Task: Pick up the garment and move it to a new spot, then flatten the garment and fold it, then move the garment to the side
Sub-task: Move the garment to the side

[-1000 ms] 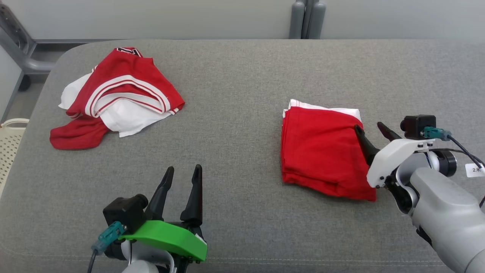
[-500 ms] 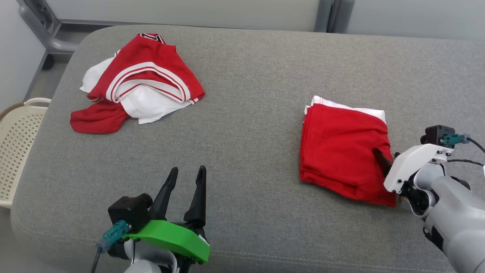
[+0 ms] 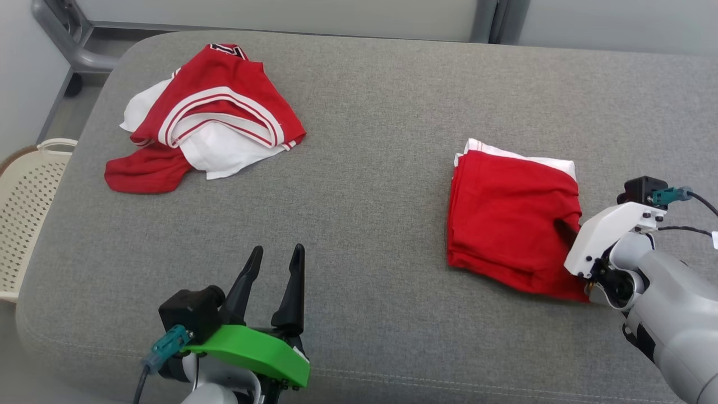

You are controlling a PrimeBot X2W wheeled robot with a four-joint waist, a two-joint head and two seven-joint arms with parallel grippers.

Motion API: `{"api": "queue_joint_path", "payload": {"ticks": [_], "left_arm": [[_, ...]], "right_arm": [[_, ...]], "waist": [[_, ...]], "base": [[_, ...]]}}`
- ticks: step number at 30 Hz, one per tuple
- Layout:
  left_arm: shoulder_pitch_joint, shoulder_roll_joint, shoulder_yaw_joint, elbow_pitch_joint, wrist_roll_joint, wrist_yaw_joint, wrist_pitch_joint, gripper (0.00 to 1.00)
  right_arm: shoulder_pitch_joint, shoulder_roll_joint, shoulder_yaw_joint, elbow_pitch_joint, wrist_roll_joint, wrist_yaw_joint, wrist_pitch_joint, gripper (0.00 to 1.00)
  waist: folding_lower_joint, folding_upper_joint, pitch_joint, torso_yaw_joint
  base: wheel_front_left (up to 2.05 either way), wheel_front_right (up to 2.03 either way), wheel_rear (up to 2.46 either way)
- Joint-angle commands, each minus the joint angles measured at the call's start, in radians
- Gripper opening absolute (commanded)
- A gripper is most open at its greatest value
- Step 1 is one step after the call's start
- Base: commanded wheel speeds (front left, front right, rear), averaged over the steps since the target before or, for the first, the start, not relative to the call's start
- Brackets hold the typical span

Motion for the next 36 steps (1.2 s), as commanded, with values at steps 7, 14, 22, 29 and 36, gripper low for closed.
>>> {"api": "queue_joint_path", "payload": {"ticks": [7,14,22,29,36], "left_arm": [[-0.036,0.016,0.010,-0.019,0.018,0.003,-0.008,1.00],[-0.059,0.032,0.019,-0.049,0.030,0.011,-0.002,1.00],[-0.087,0.046,0.015,-0.076,0.045,0.016,0.012,1.00],[-0.134,0.057,-0.002,-0.088,0.065,0.011,0.047,1.00],[-0.190,0.055,-0.021,-0.095,0.090,0.008,0.077,1.00]], "right_arm": [[-0.072,0.017,0.015,0.018,-0.030,-0.001,-0.072,0.00],[-0.151,-0.003,0.058,0.034,-0.093,-0.001,-0.155,0.00],[-0.219,-0.006,0.073,0.045,-0.098,-0.001,-0.187,0.00],[-0.262,0.010,0.081,0.054,-0.091,-0.001,-0.217,0.00],[-0.324,0.009,0.091,0.074,-0.091,-0.001,-0.242,0.00]], "waist": [[0.0000,-0.0001,0.045,-0.054],[0.0000,-0.0001,0.077,-0.165],[0.0000,-0.0001,0.116,-0.349],[0.0000,-0.0001,0.162,-0.489],[0.0000,-0.0001,0.228,-0.516]], "base": [[0.00,0.00,0.00],[0.00,0.00,0.00],[0.00,0.00,0.00],[0.00,0.00,0.00],[0.00,0.00,0.00]]}}
